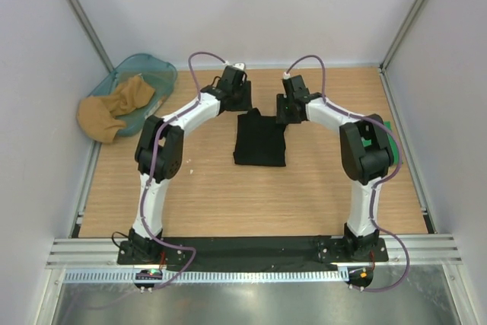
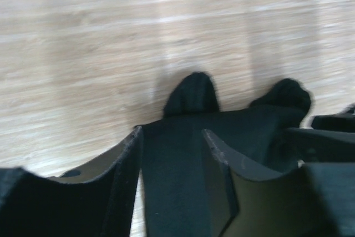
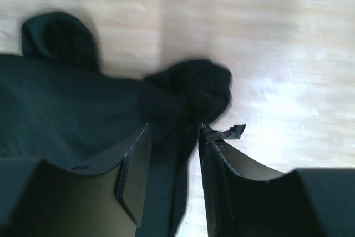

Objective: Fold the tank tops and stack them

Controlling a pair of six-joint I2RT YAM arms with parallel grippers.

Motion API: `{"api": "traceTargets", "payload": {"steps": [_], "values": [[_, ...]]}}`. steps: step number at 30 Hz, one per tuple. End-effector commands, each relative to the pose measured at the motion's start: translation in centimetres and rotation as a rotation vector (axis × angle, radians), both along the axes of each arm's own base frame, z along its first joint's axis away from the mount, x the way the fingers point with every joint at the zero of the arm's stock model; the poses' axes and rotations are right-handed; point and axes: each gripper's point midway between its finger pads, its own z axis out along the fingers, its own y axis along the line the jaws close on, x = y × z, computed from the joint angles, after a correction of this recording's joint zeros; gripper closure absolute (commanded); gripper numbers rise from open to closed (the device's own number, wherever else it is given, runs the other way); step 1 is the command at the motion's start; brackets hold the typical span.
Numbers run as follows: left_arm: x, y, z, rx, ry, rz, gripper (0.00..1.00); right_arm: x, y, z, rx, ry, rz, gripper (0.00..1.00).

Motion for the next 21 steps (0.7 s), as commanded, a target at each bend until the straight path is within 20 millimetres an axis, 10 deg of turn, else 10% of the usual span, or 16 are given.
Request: {"api": "traceTargets", "payload": {"steps": [1,21], "values": [[1.0,-2.2,6.0,-0.050,-0.131,-0.079,0.51,0.5,-1.0,3.8,0.139,-0.116,-0.050,0.55],[-0.3,-11.5,0.8,-0.055,-0.076,-0.489,0.47,0.3,-6.6,1.4,0.403,-0.069,-0.296,0.63]]}}
